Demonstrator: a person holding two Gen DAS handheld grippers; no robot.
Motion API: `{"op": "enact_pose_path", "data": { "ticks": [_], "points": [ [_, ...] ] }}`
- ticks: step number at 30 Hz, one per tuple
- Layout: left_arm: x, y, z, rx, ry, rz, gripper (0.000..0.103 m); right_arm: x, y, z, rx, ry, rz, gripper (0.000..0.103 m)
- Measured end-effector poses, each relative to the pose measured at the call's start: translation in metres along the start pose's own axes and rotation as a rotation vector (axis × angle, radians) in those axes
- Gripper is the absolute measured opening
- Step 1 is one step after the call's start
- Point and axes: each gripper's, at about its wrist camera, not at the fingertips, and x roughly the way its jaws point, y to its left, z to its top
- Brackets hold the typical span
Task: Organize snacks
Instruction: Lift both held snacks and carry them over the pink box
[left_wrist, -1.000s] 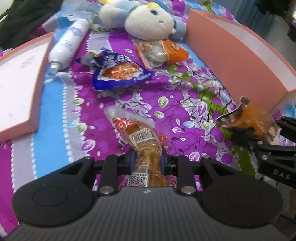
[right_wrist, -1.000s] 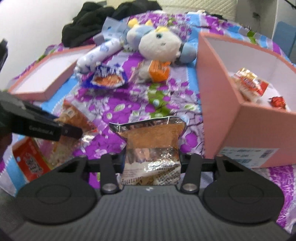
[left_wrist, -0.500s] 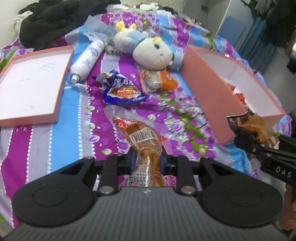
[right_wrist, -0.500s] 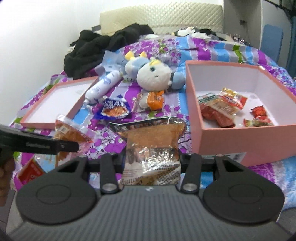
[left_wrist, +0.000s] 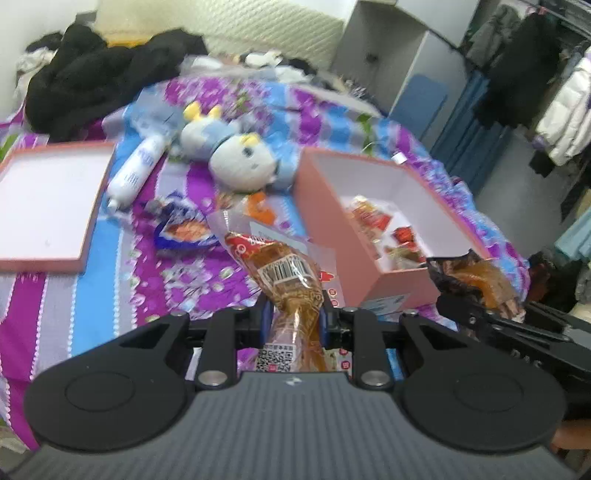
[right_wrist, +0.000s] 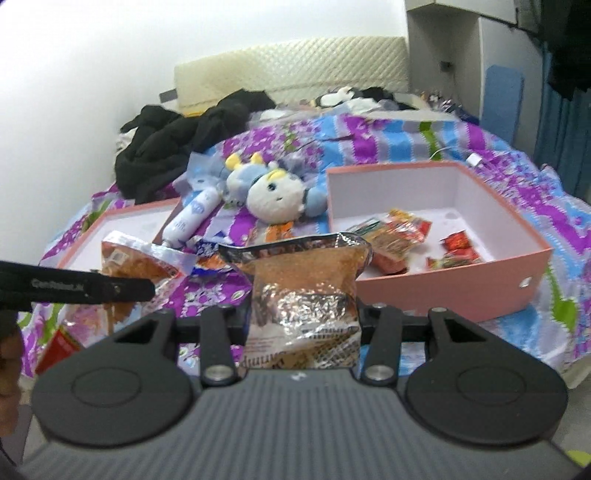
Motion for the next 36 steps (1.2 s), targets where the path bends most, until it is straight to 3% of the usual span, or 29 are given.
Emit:
{"op": "enact_pose_path", "data": {
  "ticks": [6, 13, 26, 36],
  "points": [
    [-0.017, -0.041, 0.004, 0.022, -0.038, -0.051, 0.027, -0.029, -0.024, 0.007, 0.058, -0.027, -0.043, 0.049],
    [0.006, -0.068, 0.021, 0.051, -0.029, -0.115, 0.027, -0.027, -0.045, 0.016, 0.08, -0.035, -0.085, 0.049],
    [0.125, -0.106, 0.102, 0.106, 0.038, -0.169, 0.027, 0.031, -0.111, 0.062, 0.127, -0.04, -0.156, 0.049],
    [0.24, -0.141, 0.153, 0.121, 0.137, -0.183, 0.028, 0.108, -0.166, 0.091, 0.149, 0.025, -0.164, 0.049]
  ]
}}
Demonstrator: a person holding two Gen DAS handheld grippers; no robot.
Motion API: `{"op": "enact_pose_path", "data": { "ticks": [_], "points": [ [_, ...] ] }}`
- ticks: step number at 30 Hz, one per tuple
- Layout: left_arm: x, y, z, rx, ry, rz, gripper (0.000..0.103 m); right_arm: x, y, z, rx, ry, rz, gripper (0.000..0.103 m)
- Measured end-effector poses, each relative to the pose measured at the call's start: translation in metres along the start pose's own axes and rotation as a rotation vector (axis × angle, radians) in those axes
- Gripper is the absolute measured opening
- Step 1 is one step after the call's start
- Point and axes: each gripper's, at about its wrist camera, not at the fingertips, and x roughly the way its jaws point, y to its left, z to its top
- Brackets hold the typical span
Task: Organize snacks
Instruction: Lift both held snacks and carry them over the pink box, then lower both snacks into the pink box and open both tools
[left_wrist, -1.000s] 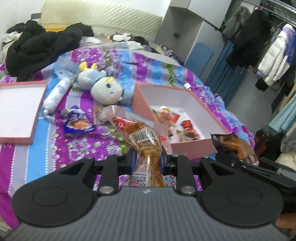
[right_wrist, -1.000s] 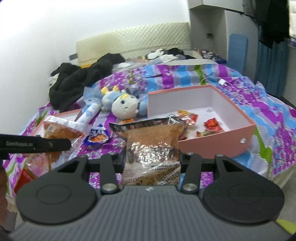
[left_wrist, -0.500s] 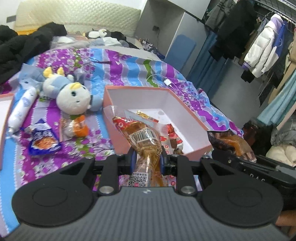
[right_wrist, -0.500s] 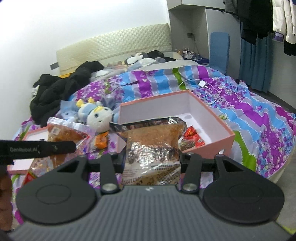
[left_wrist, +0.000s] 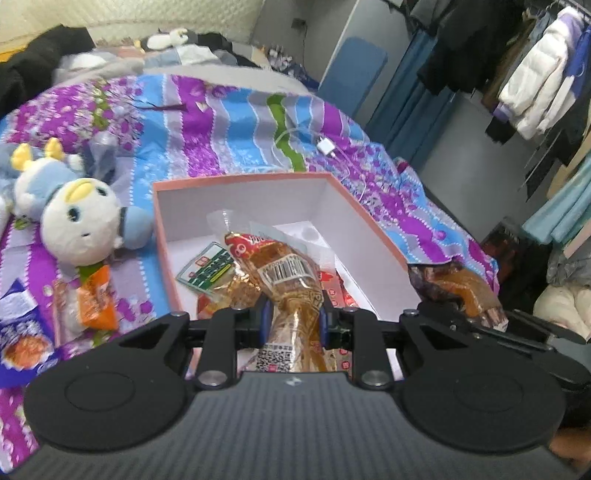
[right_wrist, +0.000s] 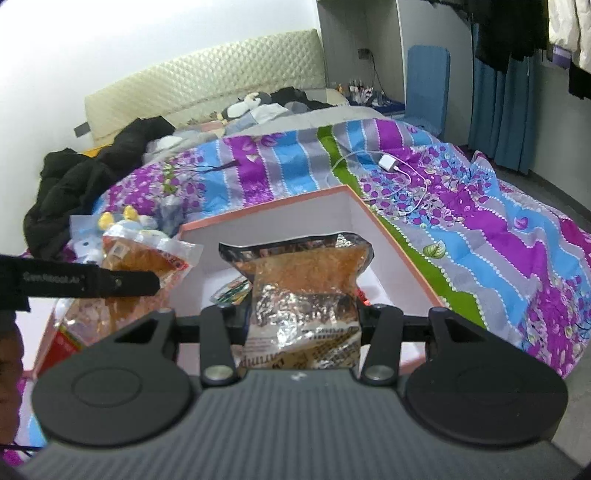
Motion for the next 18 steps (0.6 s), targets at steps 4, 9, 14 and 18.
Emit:
{"op": "enact_pose_path", "data": {
  "ticks": [4, 9, 14, 18],
  "points": [
    [0.042, 0.003, 0.017, 0.01, 0.031, 0.001, 0.028, 0.036, -0.015, 0.005, 0.027, 0.034, -0.003, 0.05],
    [0.09, 0.007, 0.028, 0.01, 0.077, -0.005, 0.028, 0.074, -0.026, 0.001, 0.049, 0.082, 0.004, 0.05],
    [0.116, 0.008, 0.031, 0.007, 0.097, -0.005, 0.028, 0.097, -0.03, 0.0, 0.056, 0.102, -0.002, 0.051],
    [0.118, 0.015, 0.032, 0.001, 0.104, 0.008, 0.044, 0.103, -0.031, -0.001, 0.071, 0.124, -0.002, 0.058]
  ]
}}
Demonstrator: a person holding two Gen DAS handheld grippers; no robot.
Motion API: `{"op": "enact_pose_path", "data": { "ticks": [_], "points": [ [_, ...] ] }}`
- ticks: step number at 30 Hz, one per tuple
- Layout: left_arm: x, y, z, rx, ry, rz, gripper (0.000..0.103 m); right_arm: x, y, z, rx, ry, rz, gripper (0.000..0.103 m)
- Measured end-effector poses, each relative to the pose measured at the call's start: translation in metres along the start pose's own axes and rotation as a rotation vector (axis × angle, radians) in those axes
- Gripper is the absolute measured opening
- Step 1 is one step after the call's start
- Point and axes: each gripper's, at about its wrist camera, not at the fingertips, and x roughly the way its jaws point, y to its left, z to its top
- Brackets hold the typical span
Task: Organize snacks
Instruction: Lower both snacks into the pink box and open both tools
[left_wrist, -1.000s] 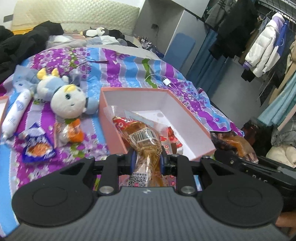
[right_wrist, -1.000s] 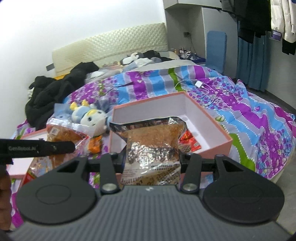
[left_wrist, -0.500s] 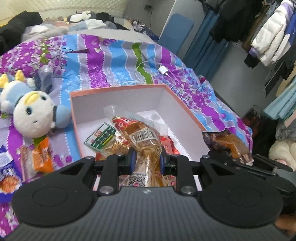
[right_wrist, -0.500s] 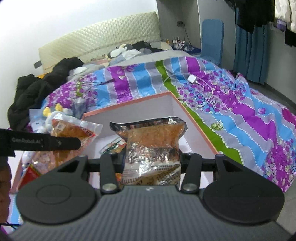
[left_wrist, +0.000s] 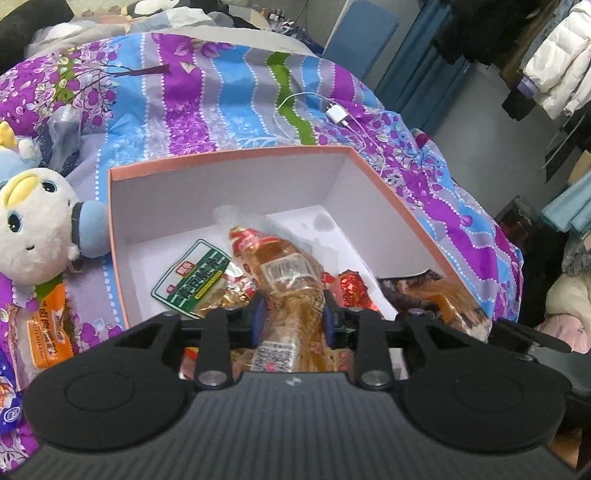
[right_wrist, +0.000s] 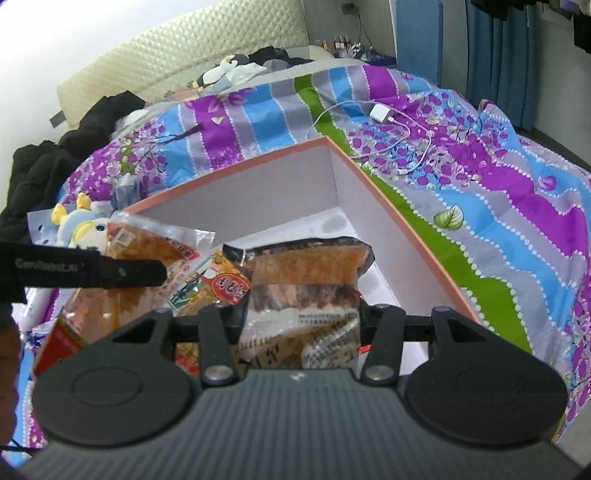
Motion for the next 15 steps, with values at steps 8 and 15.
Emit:
{"op": "enact_pose_path", "data": {
  "ticks": [8, 15],
  "points": [
    [-0.052, -0.003, -0.008, 0.018, -0.078, 0.002, 0.047, -0.025, 0.004, -0.003, 0.028, -0.035, 0.012, 0.072],
    [-0.121, -0.009, -0.033, 0.015, -0.151, 0.018, 0.047, -0.077, 0.024, -0.015, 0.01, -0.089, 0.043, 0.072]
  ]
}}
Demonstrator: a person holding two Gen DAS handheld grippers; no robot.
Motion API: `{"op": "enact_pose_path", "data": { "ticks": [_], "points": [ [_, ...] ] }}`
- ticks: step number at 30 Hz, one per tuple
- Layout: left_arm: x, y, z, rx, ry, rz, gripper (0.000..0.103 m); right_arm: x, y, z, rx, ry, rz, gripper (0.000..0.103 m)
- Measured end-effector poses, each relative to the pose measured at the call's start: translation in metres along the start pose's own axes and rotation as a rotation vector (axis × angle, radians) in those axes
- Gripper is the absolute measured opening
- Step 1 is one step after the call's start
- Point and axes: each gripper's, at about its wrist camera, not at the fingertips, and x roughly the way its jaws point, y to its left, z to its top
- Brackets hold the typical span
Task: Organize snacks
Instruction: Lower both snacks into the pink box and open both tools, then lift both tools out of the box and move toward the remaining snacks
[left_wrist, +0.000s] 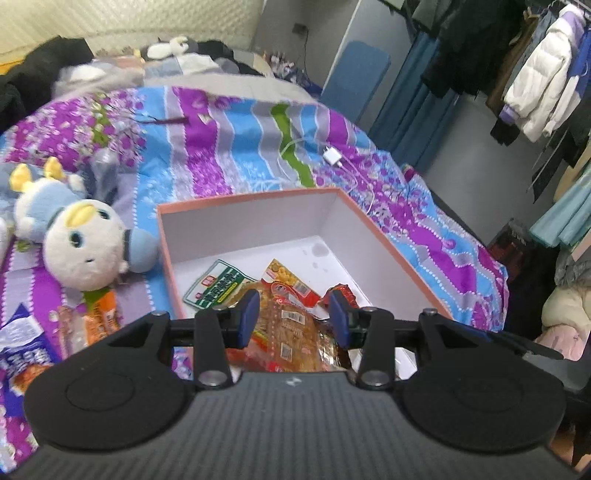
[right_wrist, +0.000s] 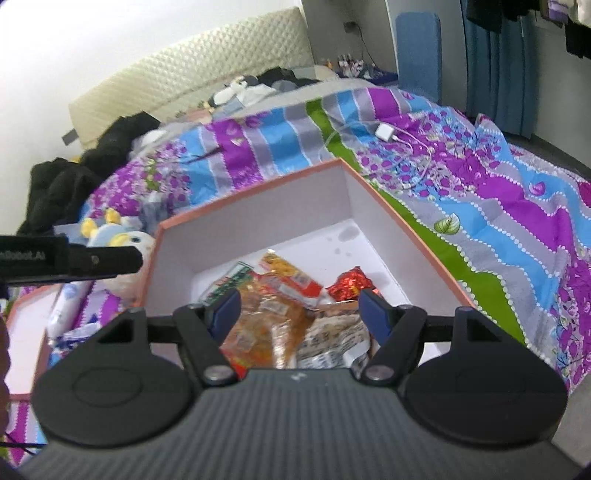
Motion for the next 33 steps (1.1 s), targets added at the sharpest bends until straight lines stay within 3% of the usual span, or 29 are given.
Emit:
{"op": "enact_pose_path", "data": {
  "ticks": [15, 33],
  "points": [
    [-0.141, -0.002, -0.065, 0.005, -0.111, 0.039, 0.047, -0.103, 0.049, -0.039, -0.054, -0.1, 0.057, 0.072],
    [-0.242, 0.019, -0.15, -0.069, -0.167, 0.171, 0.049, -0.149, 0.103, -0.091, -0.162, -0.095, 0.172, 0.072]
  ]
}}
